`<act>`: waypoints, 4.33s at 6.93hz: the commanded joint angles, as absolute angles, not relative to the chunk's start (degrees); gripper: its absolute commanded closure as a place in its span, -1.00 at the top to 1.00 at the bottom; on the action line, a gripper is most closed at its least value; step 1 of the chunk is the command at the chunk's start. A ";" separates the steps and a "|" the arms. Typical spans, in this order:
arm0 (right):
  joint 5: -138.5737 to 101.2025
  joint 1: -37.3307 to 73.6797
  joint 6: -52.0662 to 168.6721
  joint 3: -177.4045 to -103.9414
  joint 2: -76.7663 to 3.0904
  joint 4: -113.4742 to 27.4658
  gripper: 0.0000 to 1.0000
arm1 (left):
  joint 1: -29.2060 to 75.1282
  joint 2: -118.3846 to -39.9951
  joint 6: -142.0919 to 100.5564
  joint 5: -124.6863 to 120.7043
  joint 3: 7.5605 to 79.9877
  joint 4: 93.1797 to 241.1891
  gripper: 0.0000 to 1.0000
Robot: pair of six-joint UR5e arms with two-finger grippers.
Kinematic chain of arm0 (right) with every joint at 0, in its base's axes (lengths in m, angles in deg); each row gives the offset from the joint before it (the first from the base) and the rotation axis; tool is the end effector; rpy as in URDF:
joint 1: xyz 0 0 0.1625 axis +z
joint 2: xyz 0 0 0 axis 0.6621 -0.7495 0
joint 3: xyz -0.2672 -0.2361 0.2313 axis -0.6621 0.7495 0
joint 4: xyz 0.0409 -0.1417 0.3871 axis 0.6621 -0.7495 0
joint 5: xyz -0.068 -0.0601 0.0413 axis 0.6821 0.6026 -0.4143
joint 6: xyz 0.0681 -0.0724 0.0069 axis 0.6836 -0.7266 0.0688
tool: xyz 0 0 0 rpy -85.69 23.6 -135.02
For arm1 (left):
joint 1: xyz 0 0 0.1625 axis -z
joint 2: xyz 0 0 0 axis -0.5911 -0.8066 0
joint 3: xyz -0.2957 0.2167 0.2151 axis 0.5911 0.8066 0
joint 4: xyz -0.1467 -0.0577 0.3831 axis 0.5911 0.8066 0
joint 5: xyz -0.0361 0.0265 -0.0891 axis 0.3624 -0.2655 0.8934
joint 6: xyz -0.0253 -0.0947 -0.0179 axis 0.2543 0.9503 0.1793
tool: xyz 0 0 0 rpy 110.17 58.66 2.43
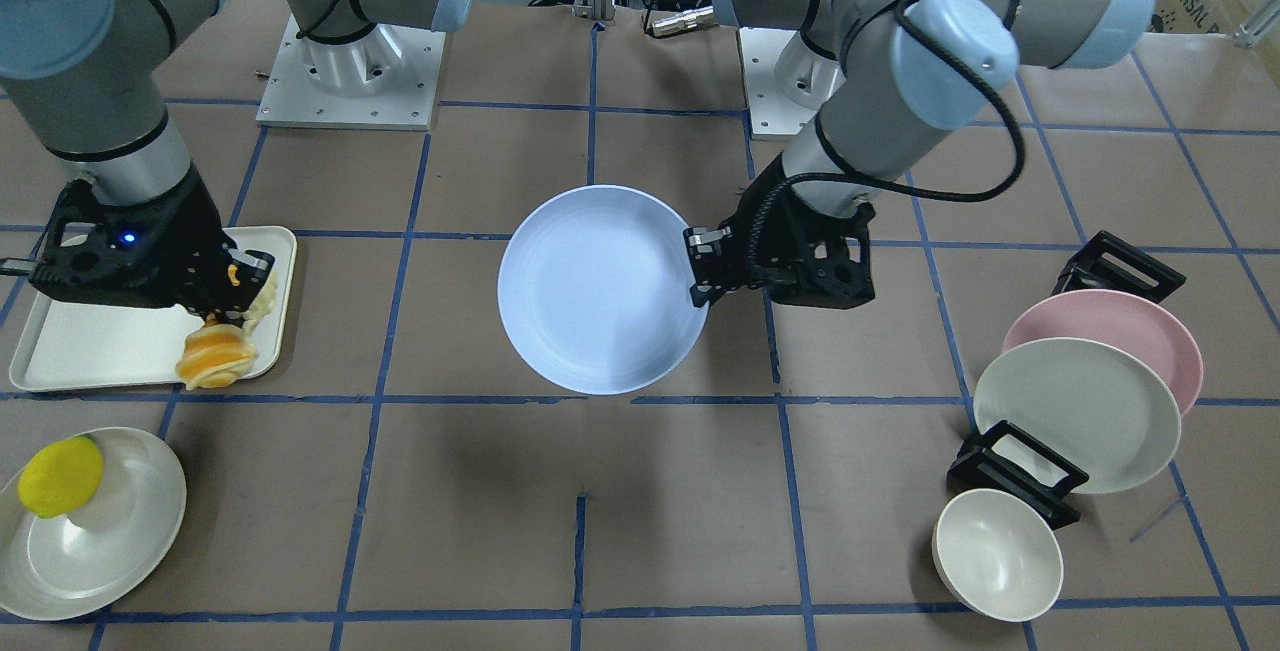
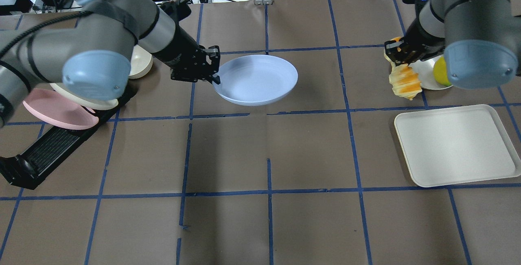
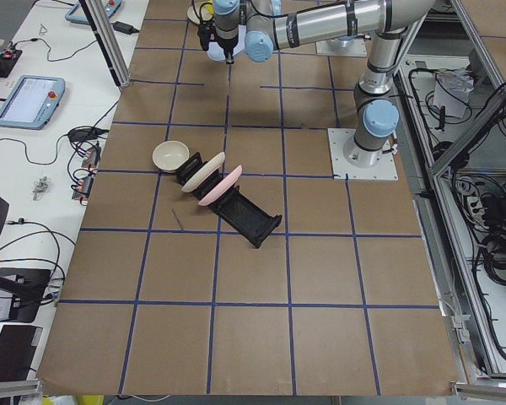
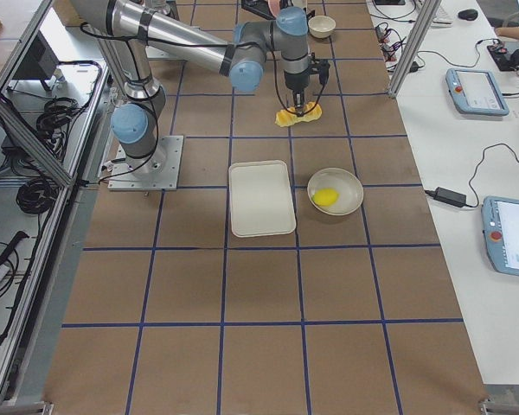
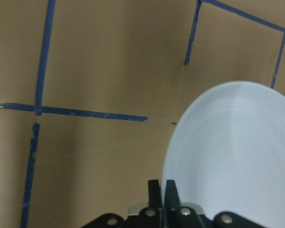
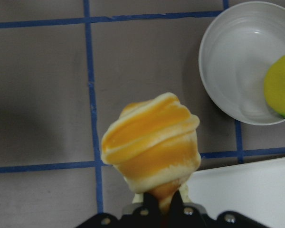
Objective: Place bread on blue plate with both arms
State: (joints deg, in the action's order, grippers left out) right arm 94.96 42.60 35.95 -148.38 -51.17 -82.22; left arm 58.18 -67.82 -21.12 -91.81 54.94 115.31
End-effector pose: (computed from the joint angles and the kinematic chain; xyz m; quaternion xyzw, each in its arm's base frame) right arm 0.0763 -0.5451 0.3922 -0.0012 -0.9966 0.0817 0.0139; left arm -0.2109 -0.5216 0.3637 0.0766 -0.9781 0.0136 0.1930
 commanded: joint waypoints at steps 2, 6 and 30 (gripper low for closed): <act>94.17 54.05 36.61 -136.37 -42.19 -72.08 -0.84 | 60.62 -69.34 -18.79 -91.90 65.73 96.02 -0.94; 92.32 56.79 36.09 -136.97 -39.55 -76.47 -0.83 | 60.09 -71.98 -31.62 -92.25 66.10 96.08 0.45; 103.94 68.15 45.86 -145.16 -44.07 -85.38 1.00 | 52.10 -59.07 -24.69 -109.66 43.41 150.84 1.00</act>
State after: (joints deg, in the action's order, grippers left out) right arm 98.71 69.48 47.14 -146.50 -39.48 -89.25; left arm 52.04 -59.58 -25.06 -109.70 42.47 151.58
